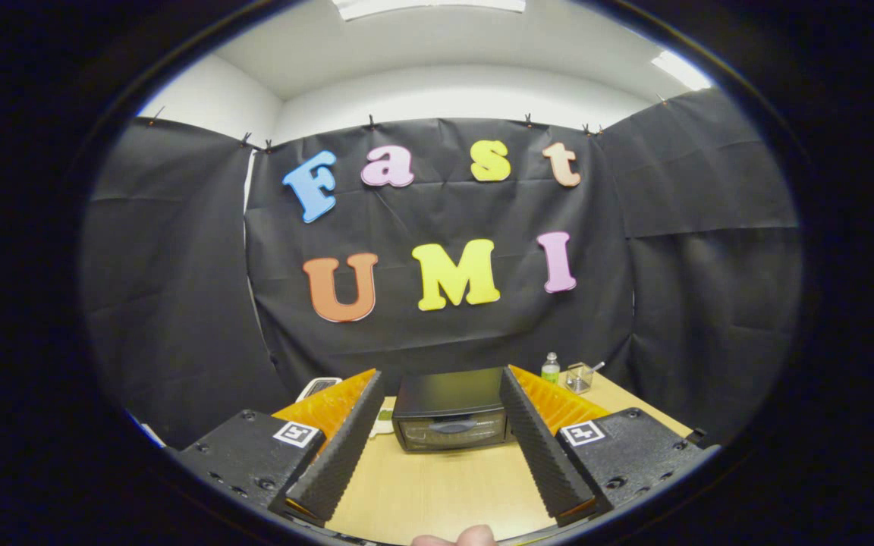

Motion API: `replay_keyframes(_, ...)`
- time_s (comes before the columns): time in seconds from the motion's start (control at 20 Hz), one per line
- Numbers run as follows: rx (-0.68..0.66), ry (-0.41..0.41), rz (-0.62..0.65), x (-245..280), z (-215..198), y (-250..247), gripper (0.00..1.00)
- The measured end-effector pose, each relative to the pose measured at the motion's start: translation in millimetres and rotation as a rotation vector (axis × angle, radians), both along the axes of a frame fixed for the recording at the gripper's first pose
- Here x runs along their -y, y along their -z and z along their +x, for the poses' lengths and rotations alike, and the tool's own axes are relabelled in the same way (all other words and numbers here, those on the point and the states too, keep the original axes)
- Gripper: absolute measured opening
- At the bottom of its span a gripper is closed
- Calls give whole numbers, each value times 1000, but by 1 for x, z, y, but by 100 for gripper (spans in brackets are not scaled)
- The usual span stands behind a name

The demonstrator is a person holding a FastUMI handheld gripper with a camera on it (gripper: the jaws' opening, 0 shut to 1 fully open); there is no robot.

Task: Open the toaster oven, put the food inside, and close the toaster oven door.

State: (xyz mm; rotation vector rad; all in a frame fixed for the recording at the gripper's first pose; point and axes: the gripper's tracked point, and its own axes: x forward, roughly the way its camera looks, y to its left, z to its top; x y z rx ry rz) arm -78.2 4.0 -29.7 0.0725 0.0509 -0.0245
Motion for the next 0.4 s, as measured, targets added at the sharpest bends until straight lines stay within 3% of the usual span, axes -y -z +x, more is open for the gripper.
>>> replay_keyframes(0.4, 12, -2, 2, -1, 5, -7, 100)
